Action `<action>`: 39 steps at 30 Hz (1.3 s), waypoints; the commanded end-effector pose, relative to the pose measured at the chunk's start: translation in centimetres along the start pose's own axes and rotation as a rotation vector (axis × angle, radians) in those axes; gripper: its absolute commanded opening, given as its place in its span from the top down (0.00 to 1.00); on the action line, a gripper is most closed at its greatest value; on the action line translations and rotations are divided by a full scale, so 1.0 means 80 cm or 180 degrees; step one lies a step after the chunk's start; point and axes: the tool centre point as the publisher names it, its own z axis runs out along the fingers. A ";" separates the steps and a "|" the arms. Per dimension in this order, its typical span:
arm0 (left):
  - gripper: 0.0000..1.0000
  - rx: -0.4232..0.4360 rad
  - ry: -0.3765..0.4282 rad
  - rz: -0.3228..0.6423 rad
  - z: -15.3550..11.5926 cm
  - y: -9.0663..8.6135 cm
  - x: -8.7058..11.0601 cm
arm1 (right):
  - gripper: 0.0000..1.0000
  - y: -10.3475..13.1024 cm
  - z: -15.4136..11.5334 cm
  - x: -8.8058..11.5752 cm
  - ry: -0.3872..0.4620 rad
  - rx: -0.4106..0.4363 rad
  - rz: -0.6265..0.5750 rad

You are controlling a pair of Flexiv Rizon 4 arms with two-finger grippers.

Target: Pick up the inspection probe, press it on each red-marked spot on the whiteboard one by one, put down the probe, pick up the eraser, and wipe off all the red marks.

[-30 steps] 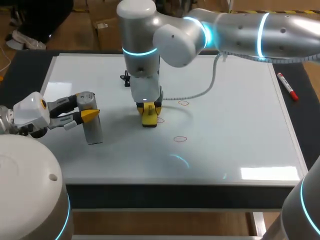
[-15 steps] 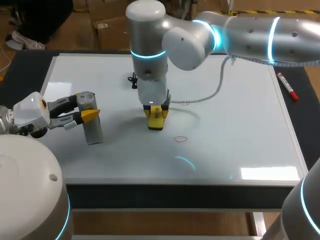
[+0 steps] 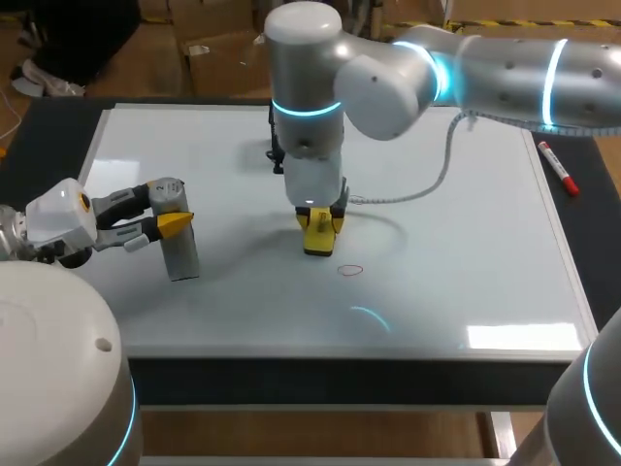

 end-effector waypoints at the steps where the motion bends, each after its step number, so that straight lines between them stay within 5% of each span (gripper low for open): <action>1: 1.00 -0.0001 -0.0002 0.0002 0.000 -0.002 0.001 | 1.00 0.001 -0.002 0.008 -0.0016 0.0031 0.0007; 17: 1.00 -0.0001 -0.0002 0.0002 0.000 -0.002 0.001 | 1.00 -0.038 -0.061 0.083 -0.0086 0.0269 0.0273; 39: 1.00 -0.0001 -0.0002 0.0002 0.000 -0.002 0.001 | 1.00 -0.067 -0.062 0.293 -0.0332 0.0206 0.1304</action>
